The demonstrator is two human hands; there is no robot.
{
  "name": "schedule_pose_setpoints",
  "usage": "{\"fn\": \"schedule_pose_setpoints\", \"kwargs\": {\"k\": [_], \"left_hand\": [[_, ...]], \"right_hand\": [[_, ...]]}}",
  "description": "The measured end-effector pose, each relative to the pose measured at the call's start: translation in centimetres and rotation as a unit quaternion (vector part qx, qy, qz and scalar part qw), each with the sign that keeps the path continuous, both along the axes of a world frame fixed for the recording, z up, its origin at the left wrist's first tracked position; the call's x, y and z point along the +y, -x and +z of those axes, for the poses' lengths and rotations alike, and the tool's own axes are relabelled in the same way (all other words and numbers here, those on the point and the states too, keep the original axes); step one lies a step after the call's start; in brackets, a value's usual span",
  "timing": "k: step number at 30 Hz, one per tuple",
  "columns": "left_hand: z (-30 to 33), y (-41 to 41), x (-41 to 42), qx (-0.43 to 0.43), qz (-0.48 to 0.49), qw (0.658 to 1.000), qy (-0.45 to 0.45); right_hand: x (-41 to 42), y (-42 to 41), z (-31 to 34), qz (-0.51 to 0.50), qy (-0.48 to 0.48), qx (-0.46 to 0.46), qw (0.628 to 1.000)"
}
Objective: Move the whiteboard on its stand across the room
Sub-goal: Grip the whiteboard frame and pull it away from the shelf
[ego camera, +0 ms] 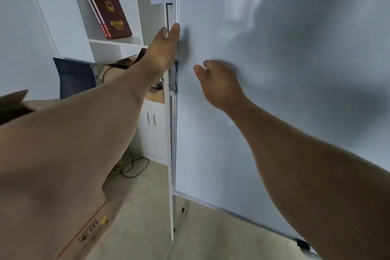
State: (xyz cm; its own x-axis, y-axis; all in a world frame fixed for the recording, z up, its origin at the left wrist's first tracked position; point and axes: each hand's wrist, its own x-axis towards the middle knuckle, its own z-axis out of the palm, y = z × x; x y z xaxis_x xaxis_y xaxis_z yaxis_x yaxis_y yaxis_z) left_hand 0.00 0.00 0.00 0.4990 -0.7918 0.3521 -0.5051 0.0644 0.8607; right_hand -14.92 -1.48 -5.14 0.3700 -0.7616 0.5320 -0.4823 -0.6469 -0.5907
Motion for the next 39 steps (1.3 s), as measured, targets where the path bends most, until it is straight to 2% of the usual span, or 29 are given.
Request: {"fn": "schedule_pose_setpoints", "kwargs": {"k": [3,5,9,10,14,20,31,39], "left_hand": [[-0.8,-0.7,-0.7,-0.018,0.012,0.999,-0.026],[-1.8,-1.1,-1.4,-0.013,-0.002,0.999,-0.037],[-2.8,-1.9,-2.7,-0.002,0.013,0.998,-0.054],[-2.9,-1.9,-2.9,-0.009,0.006,0.998,-0.06],[-3.4,-2.7,-3.5,-0.018,-0.003,0.998,-0.063],[-3.8,-3.2,-3.7,-0.007,-0.02,0.999,-0.04],[-3.9,-4.2,-3.9,0.065,-0.067,0.996,-0.009],[-3.3,-3.7,-5.8,0.066,-0.065,0.996,-0.016]], "right_hand": [[-1.2,-1.8,-2.5,0.018,-0.011,0.044,0.999],[-1.7,-3.1,-4.0,0.012,-0.068,0.107,0.992],[-2.2,-5.6,-6.1,0.042,-0.145,0.12,0.981],[-2.4,-6.1,-6.7,0.041,-0.153,0.143,0.977],[-3.8,-8.3,-9.0,0.026,-0.197,0.136,0.971],[-4.4,-9.4,-10.8,-0.024,-0.187,0.156,0.97],[-5.0,-9.7,-11.7,-0.046,-0.072,0.174,0.981],[-7.1,-9.2,-11.4,-0.05,-0.089,0.188,0.977]]}}
